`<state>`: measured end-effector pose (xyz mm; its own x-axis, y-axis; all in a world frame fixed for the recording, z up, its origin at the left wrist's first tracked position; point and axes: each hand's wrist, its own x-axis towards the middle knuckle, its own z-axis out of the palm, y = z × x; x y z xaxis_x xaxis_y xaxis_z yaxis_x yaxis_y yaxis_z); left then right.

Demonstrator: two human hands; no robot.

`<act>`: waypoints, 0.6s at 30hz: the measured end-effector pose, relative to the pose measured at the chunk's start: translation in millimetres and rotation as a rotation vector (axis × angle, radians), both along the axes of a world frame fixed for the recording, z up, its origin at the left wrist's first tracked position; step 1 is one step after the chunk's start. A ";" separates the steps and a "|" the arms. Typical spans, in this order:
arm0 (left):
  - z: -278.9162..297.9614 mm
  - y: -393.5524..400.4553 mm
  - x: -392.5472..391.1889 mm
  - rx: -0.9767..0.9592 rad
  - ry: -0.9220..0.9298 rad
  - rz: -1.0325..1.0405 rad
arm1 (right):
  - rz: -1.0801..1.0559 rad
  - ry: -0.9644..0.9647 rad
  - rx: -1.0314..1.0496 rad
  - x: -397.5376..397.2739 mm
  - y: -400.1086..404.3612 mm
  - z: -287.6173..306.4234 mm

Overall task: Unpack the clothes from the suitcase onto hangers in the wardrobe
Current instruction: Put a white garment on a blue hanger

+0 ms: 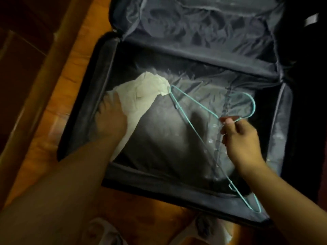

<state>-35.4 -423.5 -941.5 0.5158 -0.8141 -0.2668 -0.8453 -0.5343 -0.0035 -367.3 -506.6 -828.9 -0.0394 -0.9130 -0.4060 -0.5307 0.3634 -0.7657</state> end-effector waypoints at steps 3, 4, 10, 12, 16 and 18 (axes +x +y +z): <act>-9.8 -17.2 21.5 0.092 0.138 0.108 | -0.021 -0.020 -0.030 1.9 -2.8 -4.5; -2.5 -16.6 18.6 0.148 0.168 0.119 | -0.035 -0.022 -0.032 1.2 0.2 0.7; 112.6 17.2 -50.7 0.041 0.513 0.177 | -0.118 -0.013 -0.002 -0.8 28.3 87.1; 185.8 22.2 -69.8 -0.037 0.642 0.303 | -0.121 -0.030 0.040 -3.3 37.7 137.4; 357.8 28.0 -75.6 -0.179 0.902 0.474 | -0.056 -0.008 0.099 -12.1 49.3 267.8; 449.8 33.1 -73.2 -0.236 1.079 0.440 | -0.027 -0.025 0.140 -16.2 51.0 333.3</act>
<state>-108.6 -390.4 -491.7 0.3646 -0.7106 -0.6018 -0.0947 -0.6713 0.7352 -383.5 -455.6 -495.5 -0.0510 -0.8459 -0.5308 -0.5005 0.4816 -0.7194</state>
